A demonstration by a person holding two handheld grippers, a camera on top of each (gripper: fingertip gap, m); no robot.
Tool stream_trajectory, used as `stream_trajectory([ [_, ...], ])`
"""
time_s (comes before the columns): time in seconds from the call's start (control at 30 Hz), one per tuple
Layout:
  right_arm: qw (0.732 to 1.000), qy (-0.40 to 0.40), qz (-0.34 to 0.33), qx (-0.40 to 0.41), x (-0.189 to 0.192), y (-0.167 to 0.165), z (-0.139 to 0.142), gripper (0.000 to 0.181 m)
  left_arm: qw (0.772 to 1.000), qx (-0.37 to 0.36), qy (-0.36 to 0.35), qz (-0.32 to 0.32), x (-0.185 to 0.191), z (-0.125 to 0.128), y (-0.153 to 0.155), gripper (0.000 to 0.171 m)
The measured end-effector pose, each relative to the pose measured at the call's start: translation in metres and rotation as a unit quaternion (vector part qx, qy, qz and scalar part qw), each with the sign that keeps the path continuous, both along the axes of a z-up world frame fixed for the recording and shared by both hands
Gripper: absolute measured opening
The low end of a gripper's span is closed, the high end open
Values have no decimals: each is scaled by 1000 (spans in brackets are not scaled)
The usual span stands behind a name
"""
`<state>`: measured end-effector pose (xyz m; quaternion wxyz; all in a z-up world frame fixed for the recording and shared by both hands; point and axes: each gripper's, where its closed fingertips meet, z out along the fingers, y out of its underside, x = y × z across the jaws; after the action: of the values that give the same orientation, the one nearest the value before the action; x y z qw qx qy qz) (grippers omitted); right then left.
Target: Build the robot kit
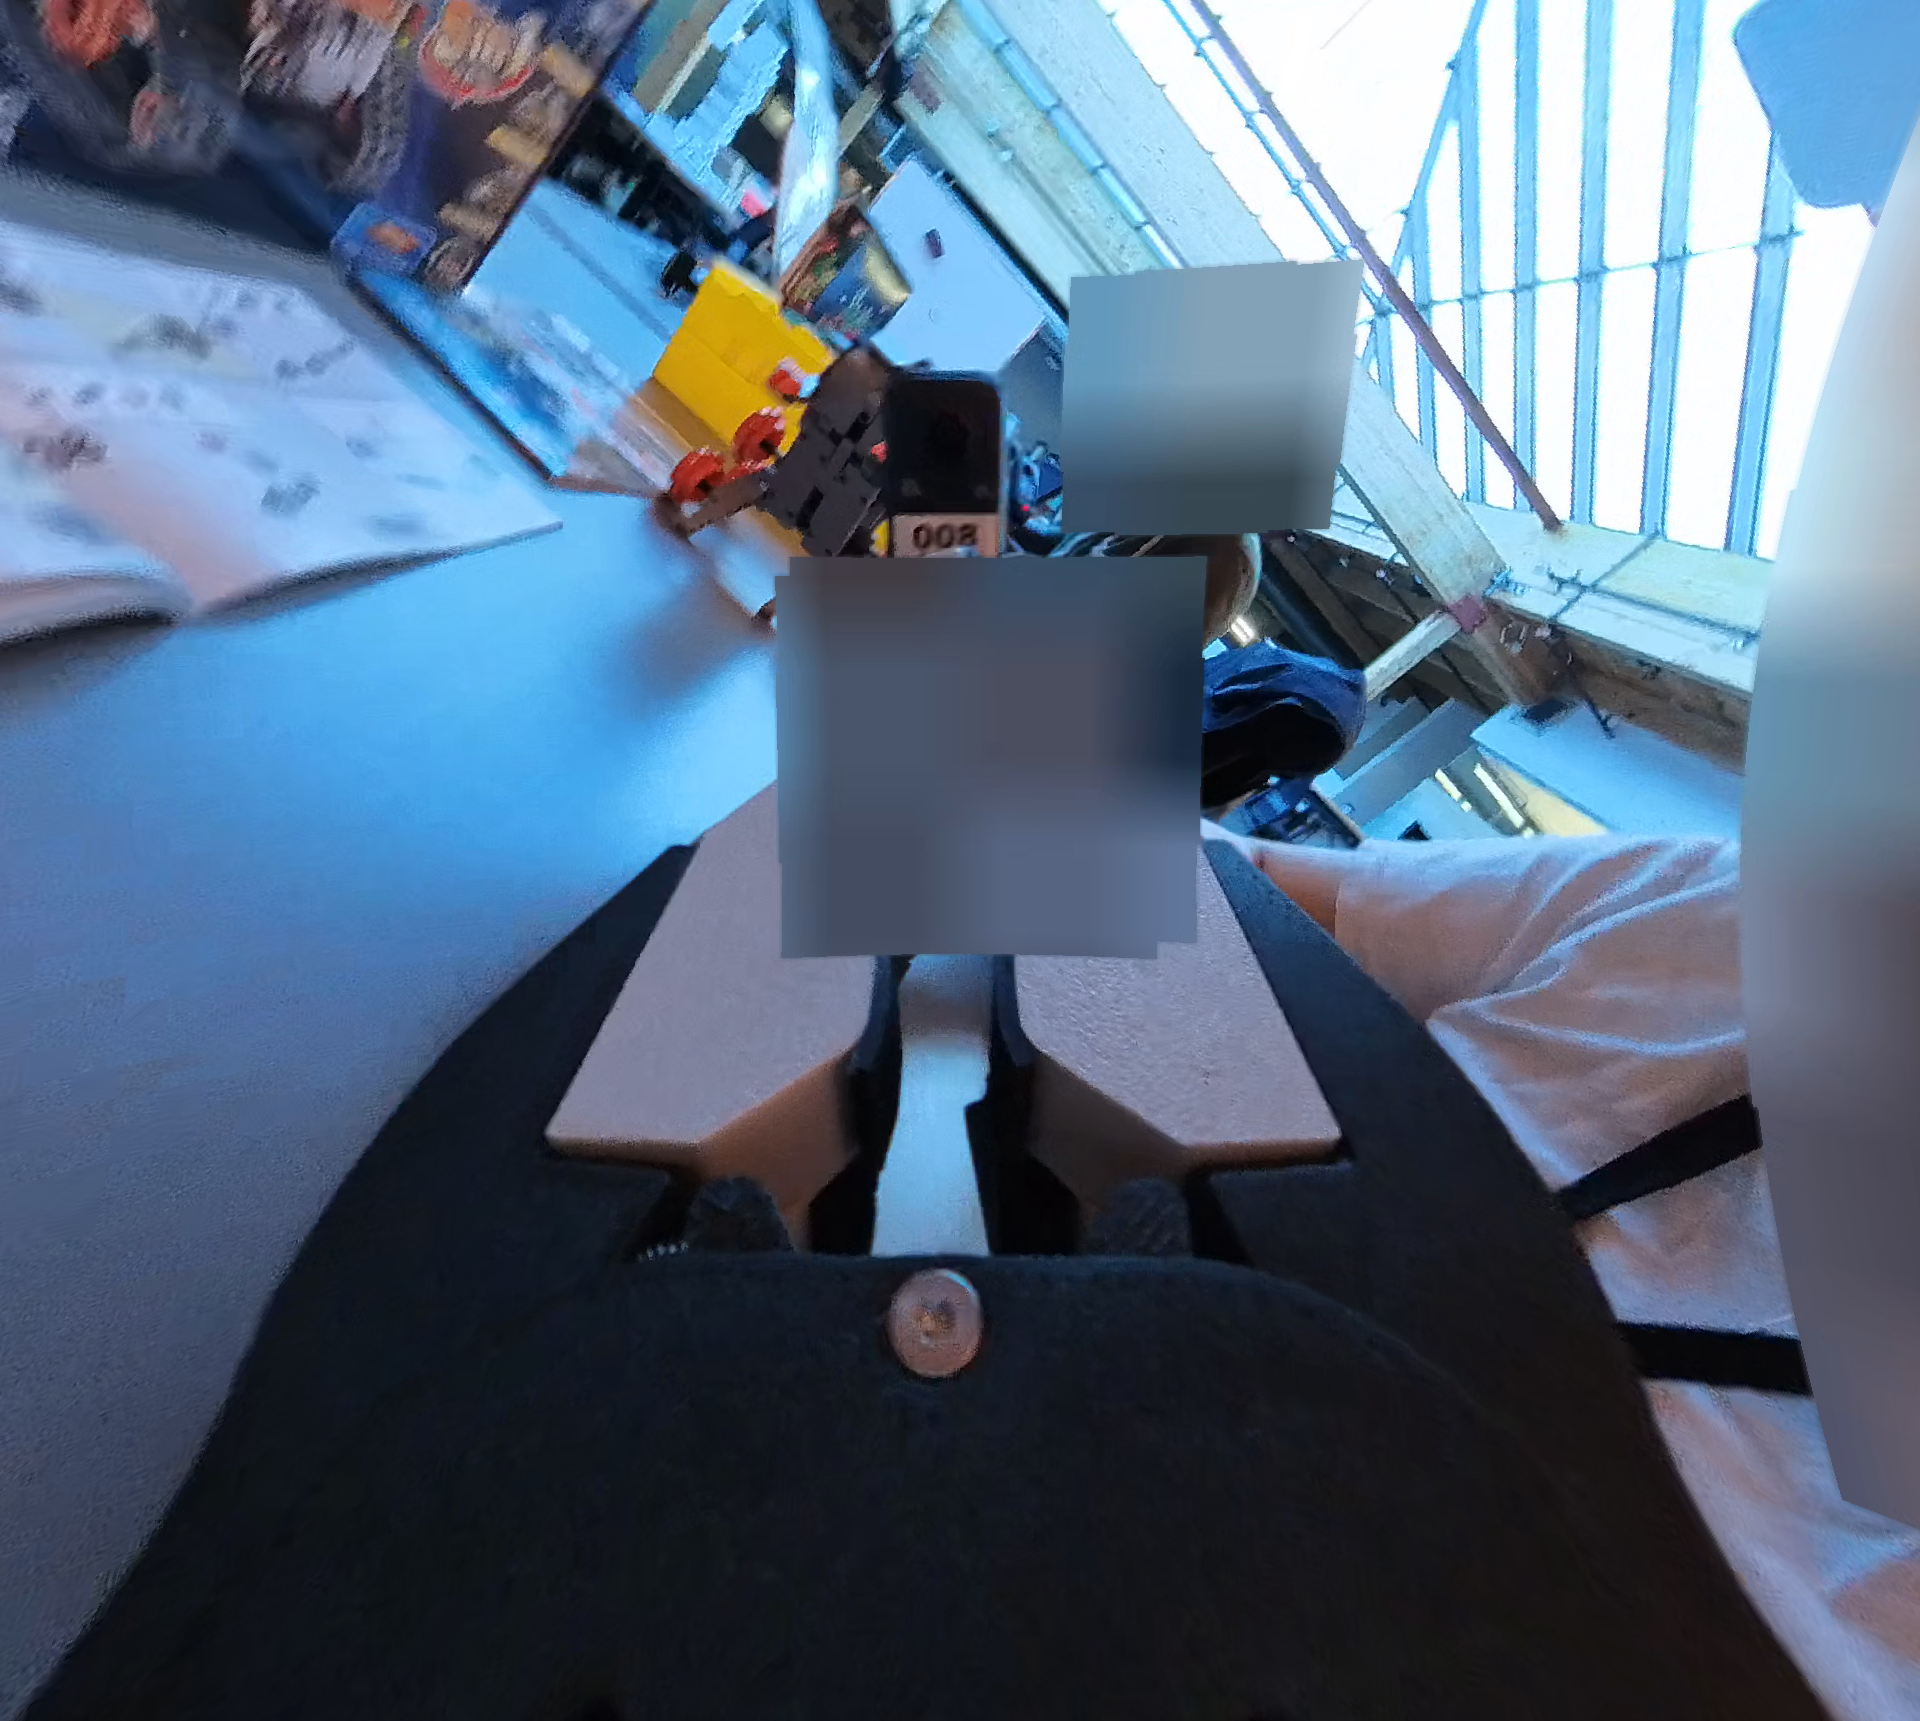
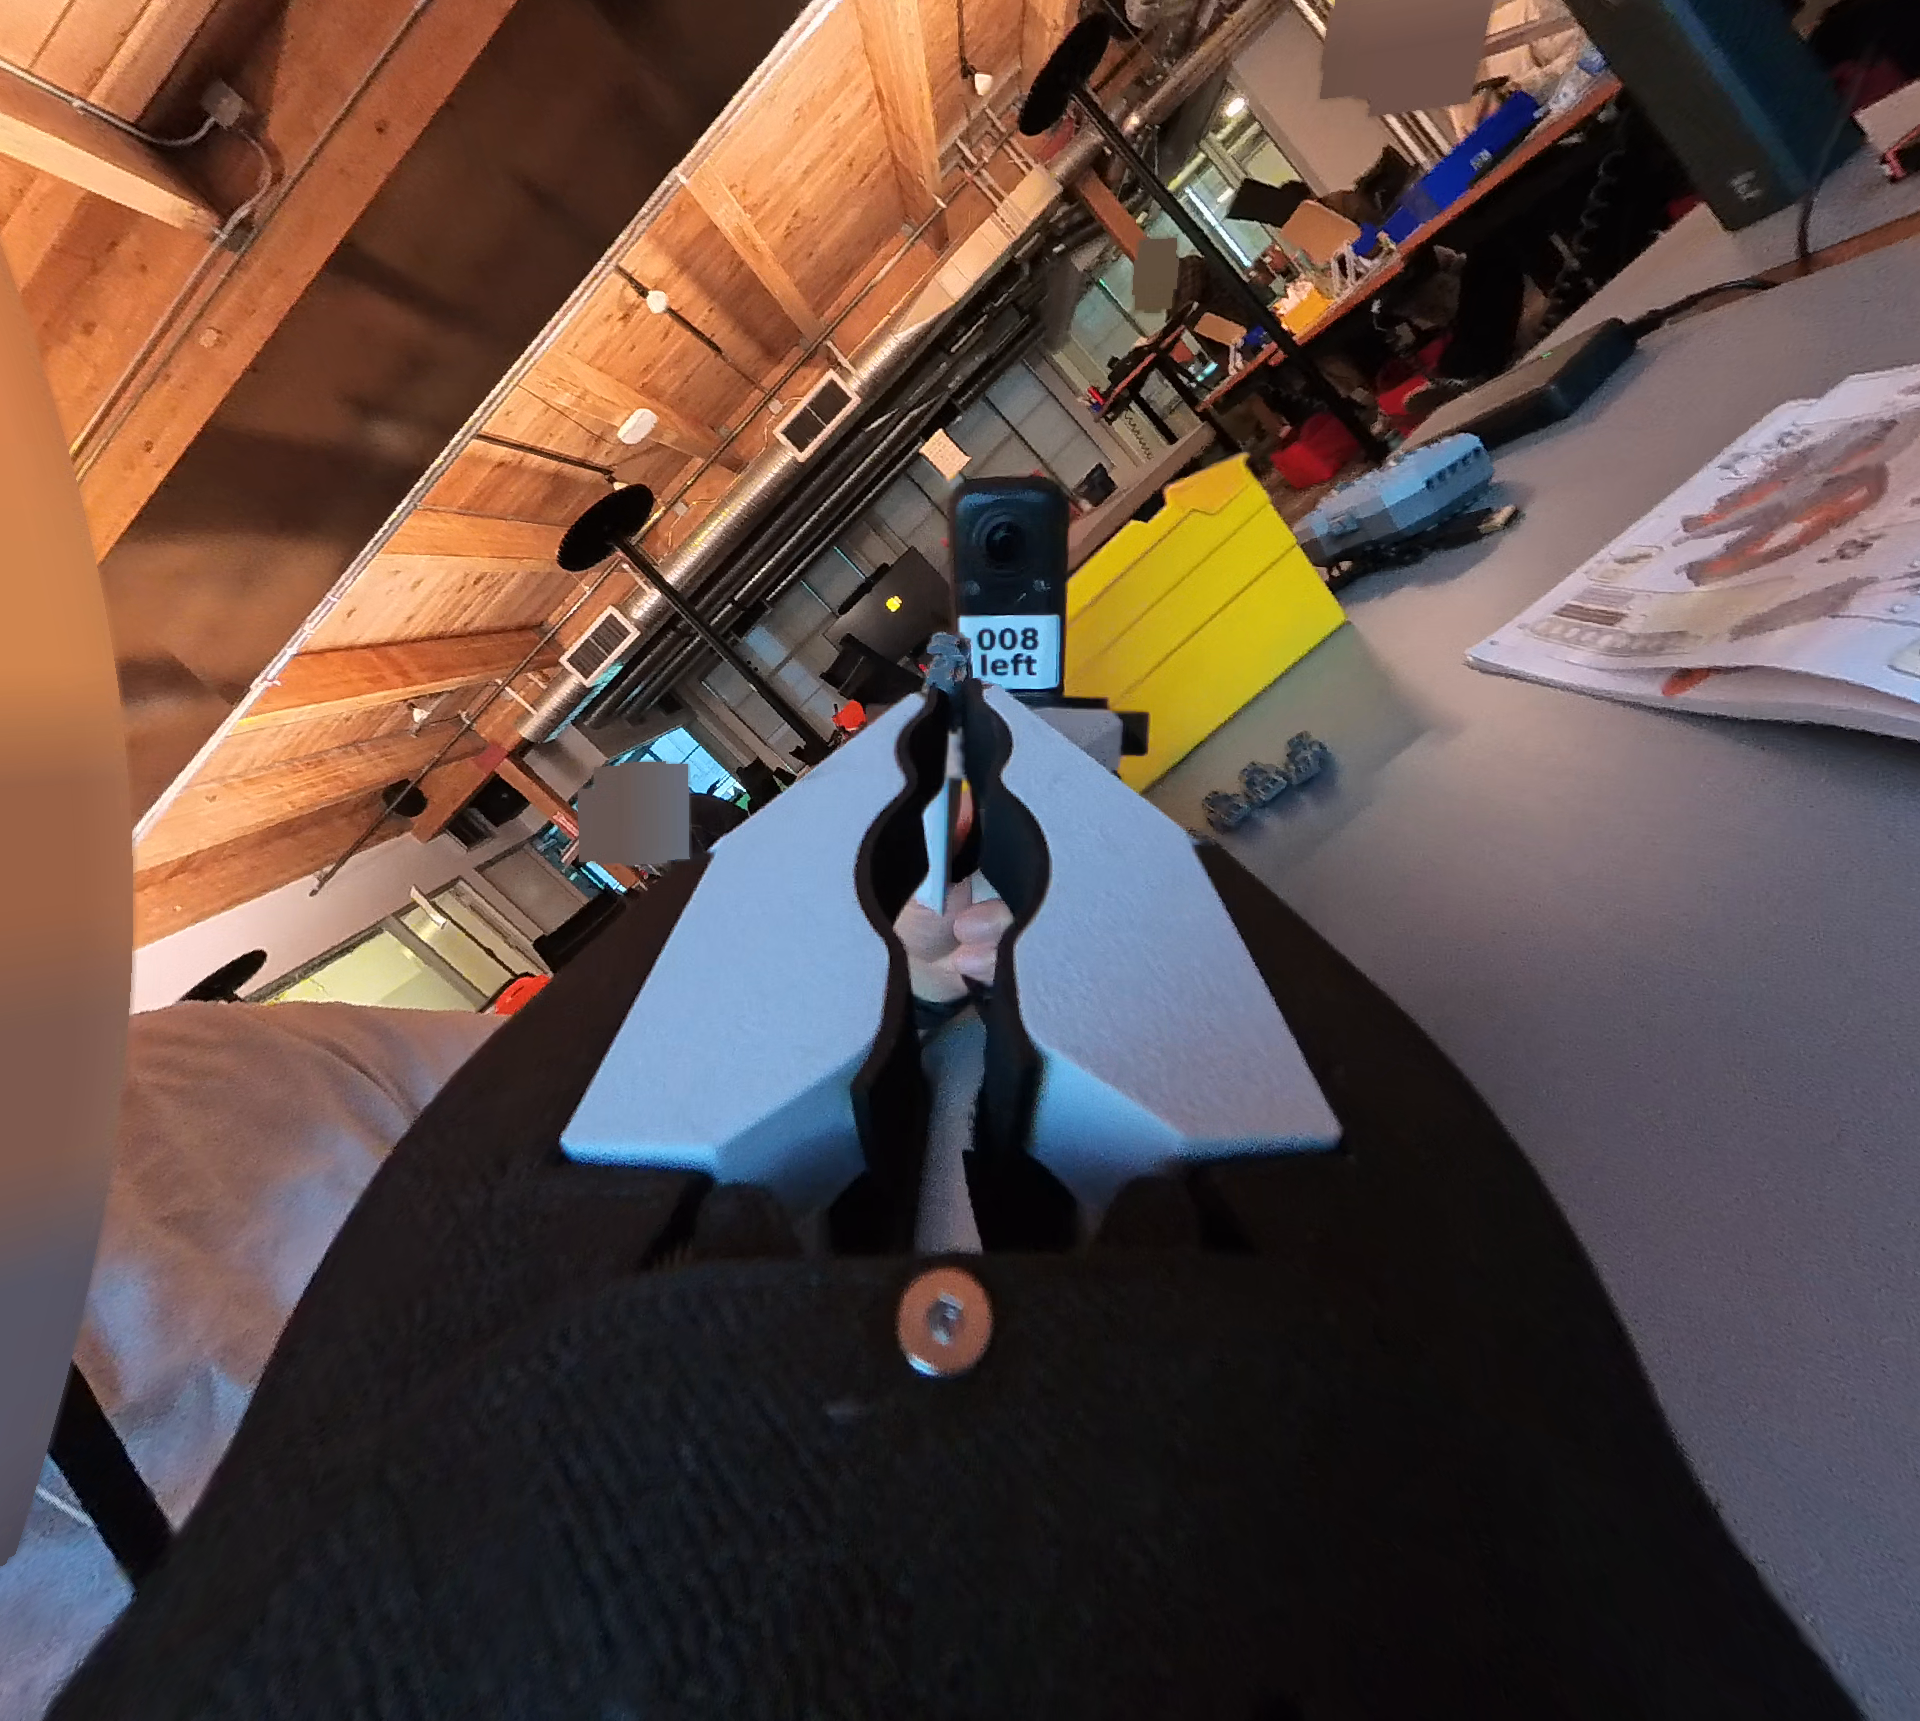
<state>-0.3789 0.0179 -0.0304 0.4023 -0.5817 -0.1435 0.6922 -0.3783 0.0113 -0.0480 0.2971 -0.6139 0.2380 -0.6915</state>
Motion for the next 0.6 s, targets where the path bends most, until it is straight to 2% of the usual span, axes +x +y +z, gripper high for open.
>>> stream_trajectory([
  [0.07,999,-24,-13,-24,6,9,-11,1,997,-70,33,-6,0,-20,7,6],
  [0.13,995,-66,-39,-63,21,24,-30,1,994,-103,43,-6,-2,-30,12,6],
  [0.23,977,-158,-54,-129,43,35,-72,0,993,-102,62,-1,-5,-37,15,6],
  [0.3,955,-253,-19,-152,46,27,-103,1,994,-93,64,0,-5,-35,14,6],
  [0.33,947,-283,-9,-151,46,24,-109,2,994,-89,65,0,-5,-35,14,6],
  [0.43,915,-384,-32,-115,52,25,-127,5,993,-88,76,7,-6,-38,16,6],
  [0.47,904,-413,-39,-100,55,25,-130,7,993,-86,78,8,-6,-39,16,6],
  [0.53,893,-438,-66,-76,60,29,-126,23,993,-81,82,9,-6,-40,17,6],
  [0.57,895,-434,-87,-54,60,33,-116,38,994,-78,79,6,-5,-38,15,6],
  [0.6,907,-408,-101,-16,55,35,-98,42,994,-74,76,3,-4,-37,14,6],
])
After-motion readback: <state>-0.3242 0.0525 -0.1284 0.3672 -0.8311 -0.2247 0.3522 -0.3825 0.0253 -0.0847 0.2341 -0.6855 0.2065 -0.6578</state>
